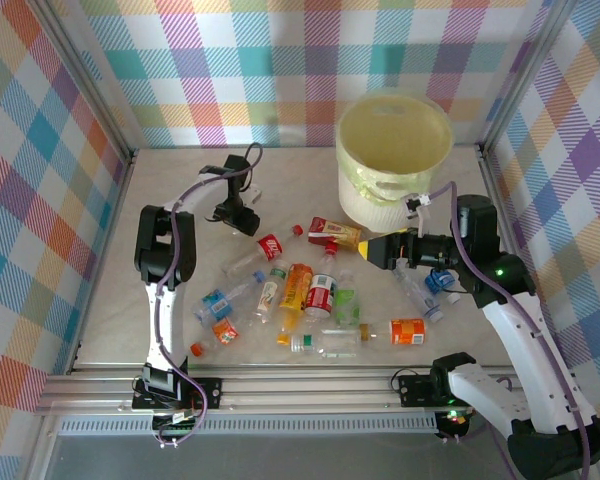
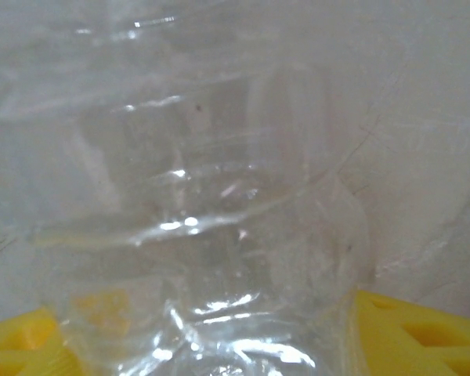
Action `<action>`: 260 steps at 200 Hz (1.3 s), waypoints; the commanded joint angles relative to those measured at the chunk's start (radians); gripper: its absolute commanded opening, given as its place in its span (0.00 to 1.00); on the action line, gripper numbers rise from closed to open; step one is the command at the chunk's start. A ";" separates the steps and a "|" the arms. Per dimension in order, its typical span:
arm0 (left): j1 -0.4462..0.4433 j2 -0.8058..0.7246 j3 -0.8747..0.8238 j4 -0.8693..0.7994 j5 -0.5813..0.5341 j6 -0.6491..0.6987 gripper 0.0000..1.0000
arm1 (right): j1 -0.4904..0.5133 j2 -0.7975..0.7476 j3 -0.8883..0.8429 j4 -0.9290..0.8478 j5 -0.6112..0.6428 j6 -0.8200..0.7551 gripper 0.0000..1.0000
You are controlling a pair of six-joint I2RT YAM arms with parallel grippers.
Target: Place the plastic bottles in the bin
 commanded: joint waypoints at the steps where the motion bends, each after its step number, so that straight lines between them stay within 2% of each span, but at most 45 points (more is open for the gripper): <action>1: 0.013 -0.075 -0.012 0.006 0.039 -0.044 0.64 | 0.006 -0.007 -0.012 0.011 -0.004 0.013 1.00; 34: 0.016 -0.128 -0.004 0.011 0.068 -0.096 0.61 | 0.006 -0.002 -0.016 0.012 0.036 0.025 1.00; 59: 0.017 -0.193 0.004 0.005 0.139 -0.162 0.60 | 0.006 0.003 -0.031 0.031 0.077 0.064 1.00; 92: 0.016 -0.295 -0.014 0.025 0.318 -0.288 0.59 | 0.006 0.021 -0.031 0.081 0.063 0.108 1.00; 119: -0.001 -0.411 -0.101 0.124 0.481 -0.398 0.58 | 0.006 0.037 -0.028 0.131 0.079 0.163 1.00; 166: -0.131 -0.605 -0.294 0.304 0.684 -0.453 0.57 | 0.017 0.082 -0.019 0.241 0.011 0.255 1.00; 191: -0.210 -0.708 -0.420 0.468 0.773 -0.493 0.58 | 0.033 0.111 -0.009 0.290 -0.029 0.303 0.98; 218: -0.288 -0.796 -0.520 0.574 0.796 -0.524 0.58 | 0.073 0.140 -0.003 0.342 -0.032 0.349 0.96; 260: -0.387 -0.882 -0.691 0.901 0.785 -0.687 0.58 | 0.151 0.195 0.021 0.364 0.018 0.364 0.94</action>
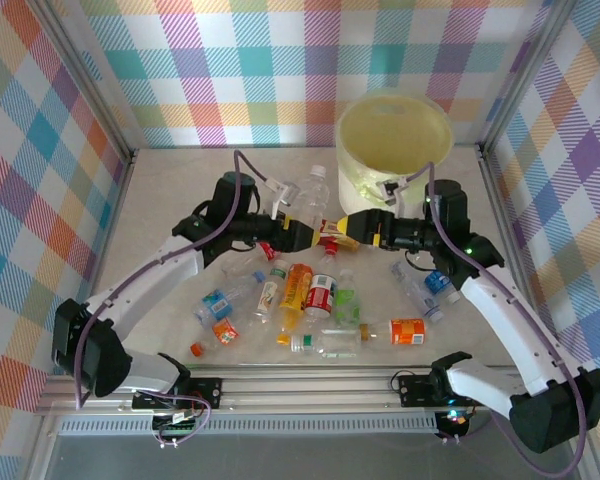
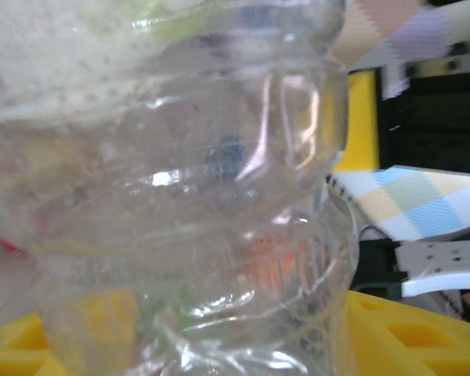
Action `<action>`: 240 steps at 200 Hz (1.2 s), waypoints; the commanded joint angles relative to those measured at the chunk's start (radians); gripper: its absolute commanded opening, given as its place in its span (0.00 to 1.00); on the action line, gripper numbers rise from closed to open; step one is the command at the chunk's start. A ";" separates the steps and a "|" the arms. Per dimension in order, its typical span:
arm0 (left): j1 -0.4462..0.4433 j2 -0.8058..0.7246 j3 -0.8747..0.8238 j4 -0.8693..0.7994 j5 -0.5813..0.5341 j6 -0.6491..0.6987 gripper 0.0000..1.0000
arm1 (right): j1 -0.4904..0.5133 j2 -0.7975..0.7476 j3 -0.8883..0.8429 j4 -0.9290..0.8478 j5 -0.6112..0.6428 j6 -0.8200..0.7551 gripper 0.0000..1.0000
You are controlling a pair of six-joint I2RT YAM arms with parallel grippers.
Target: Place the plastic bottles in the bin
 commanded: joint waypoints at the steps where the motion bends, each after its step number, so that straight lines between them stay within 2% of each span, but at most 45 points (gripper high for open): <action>1: -0.049 -0.052 -0.078 0.258 0.017 -0.115 0.58 | 0.034 0.022 0.039 0.060 0.018 0.028 0.94; 77: -0.191 -0.039 -0.131 0.339 -0.063 -0.121 0.58 | 0.082 0.074 0.049 0.106 0.065 0.052 0.85; 169: -0.233 -0.006 -0.122 0.306 -0.104 -0.093 0.60 | 0.082 0.080 0.052 0.094 0.085 0.041 0.60; 195: -0.232 -0.009 -0.117 0.292 -0.120 -0.084 0.69 | 0.082 0.073 0.053 0.088 0.090 0.035 0.58; 213: -0.233 -0.022 -0.111 0.275 -0.134 -0.077 0.81 | 0.082 0.061 0.060 0.066 0.107 0.016 0.58; 230: -0.232 -0.044 -0.106 0.257 -0.154 -0.068 0.99 | 0.082 0.047 0.076 0.028 0.130 -0.010 0.59; 240: -0.232 -0.058 -0.101 0.247 -0.163 -0.064 1.00 | 0.082 0.038 0.087 0.007 0.143 -0.029 0.59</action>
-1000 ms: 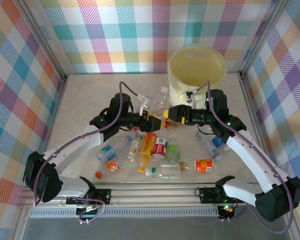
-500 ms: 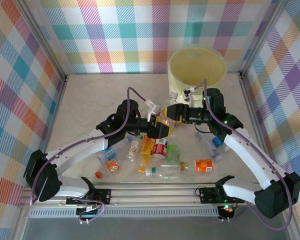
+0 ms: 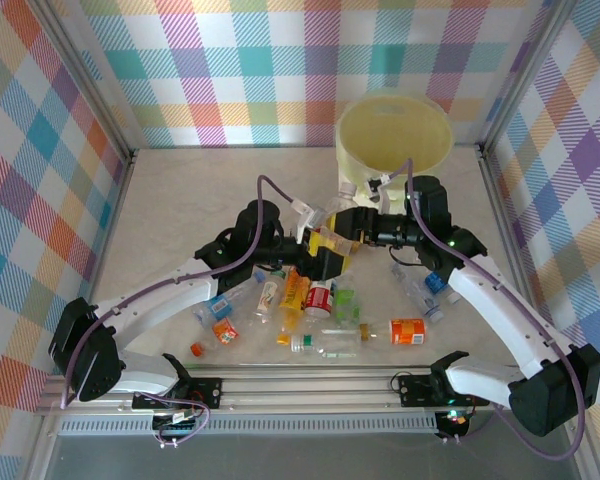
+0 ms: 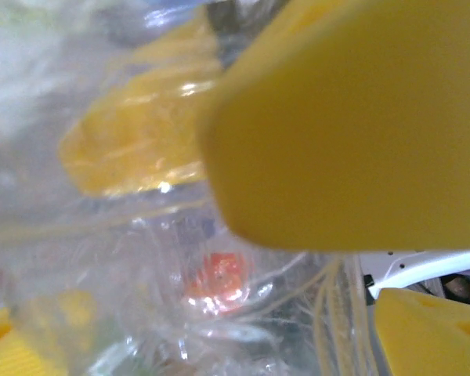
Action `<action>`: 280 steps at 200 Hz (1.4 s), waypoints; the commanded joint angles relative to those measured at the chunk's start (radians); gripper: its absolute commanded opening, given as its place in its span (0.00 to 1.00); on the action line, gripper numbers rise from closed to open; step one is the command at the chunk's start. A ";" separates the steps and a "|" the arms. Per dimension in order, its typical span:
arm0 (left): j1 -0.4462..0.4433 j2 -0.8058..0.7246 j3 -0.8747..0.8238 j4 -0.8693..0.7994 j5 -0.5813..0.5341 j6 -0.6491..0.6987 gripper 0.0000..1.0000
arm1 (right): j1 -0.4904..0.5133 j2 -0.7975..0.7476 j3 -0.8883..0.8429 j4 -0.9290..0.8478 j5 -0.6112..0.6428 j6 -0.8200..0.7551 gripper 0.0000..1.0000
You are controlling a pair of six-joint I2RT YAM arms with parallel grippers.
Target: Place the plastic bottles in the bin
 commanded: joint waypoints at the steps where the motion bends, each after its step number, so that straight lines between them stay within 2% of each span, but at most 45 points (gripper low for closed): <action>1: -0.017 -0.041 0.025 -0.028 -0.034 0.032 1.00 | 0.006 -0.037 0.057 -0.039 0.036 -0.055 0.59; 59: -0.016 -0.142 0.041 -0.053 -0.043 0.056 1.00 | 0.005 -0.080 0.149 -0.180 0.197 -0.183 0.59; 132: -0.017 -0.315 -0.040 0.035 -0.191 0.020 1.00 | 0.004 -0.050 0.331 -0.292 0.467 -0.387 0.59; 162: -0.017 -0.361 -0.055 0.061 -0.257 -0.013 1.00 | 0.005 0.017 0.420 -0.304 0.640 -0.493 0.58; 185: -0.018 -0.394 -0.071 0.059 -0.301 -0.012 1.00 | 0.005 0.084 0.484 -0.288 0.728 -0.562 0.58; 232: -0.017 -0.470 -0.112 0.033 -0.362 0.025 1.00 | -0.003 0.266 0.667 -0.314 0.865 -0.660 0.58; 280: -0.017 -0.510 -0.136 0.001 -0.387 0.031 1.00 | -0.044 0.418 0.818 -0.349 0.949 -0.664 0.58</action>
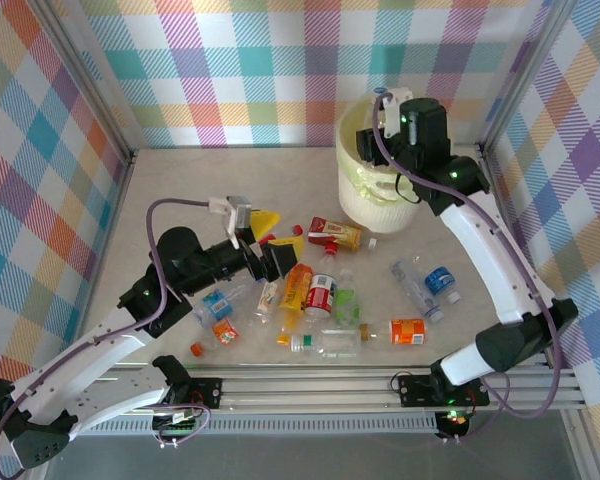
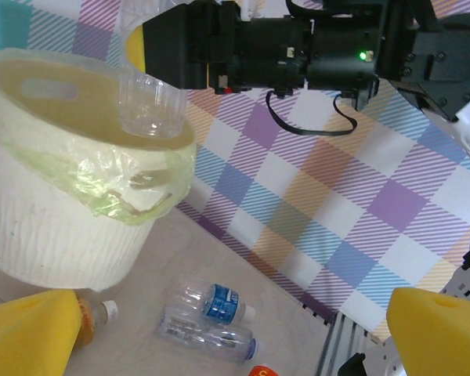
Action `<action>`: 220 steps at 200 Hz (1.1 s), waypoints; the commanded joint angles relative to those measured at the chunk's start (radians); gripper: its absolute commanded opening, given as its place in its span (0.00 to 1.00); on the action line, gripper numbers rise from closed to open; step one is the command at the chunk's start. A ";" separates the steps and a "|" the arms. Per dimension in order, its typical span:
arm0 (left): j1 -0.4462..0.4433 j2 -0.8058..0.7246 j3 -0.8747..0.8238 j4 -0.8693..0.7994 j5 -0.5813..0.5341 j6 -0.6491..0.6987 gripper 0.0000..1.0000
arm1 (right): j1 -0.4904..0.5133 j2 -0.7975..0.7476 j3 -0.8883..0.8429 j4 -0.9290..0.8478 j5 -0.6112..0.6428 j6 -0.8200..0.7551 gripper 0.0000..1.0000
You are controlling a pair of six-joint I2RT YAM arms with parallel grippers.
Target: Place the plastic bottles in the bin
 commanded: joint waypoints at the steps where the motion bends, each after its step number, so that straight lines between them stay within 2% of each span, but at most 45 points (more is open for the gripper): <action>1: -0.015 -0.020 -0.008 -0.019 -0.027 0.016 1.00 | -0.029 0.051 0.087 -0.027 0.075 -0.025 0.58; 37: -0.016 -0.035 -0.004 -0.062 -0.041 0.021 1.00 | -0.080 0.170 0.219 -0.134 0.088 -0.008 0.58; 94: -0.015 -0.033 0.012 -0.159 -0.127 0.008 1.00 | -0.133 0.323 0.359 -0.318 0.107 0.048 0.58; 142: -0.016 -0.036 0.028 -0.206 -0.141 0.007 1.00 | -0.186 0.446 0.465 -0.428 0.025 0.079 0.57; 194: -0.015 0.025 0.091 -0.297 -0.173 -0.055 1.00 | -0.221 0.603 0.637 -0.569 -0.033 0.104 0.57; 220: -0.015 0.026 0.085 -0.294 -0.187 -0.060 1.00 | -0.232 0.650 0.663 -0.601 -0.061 0.111 0.58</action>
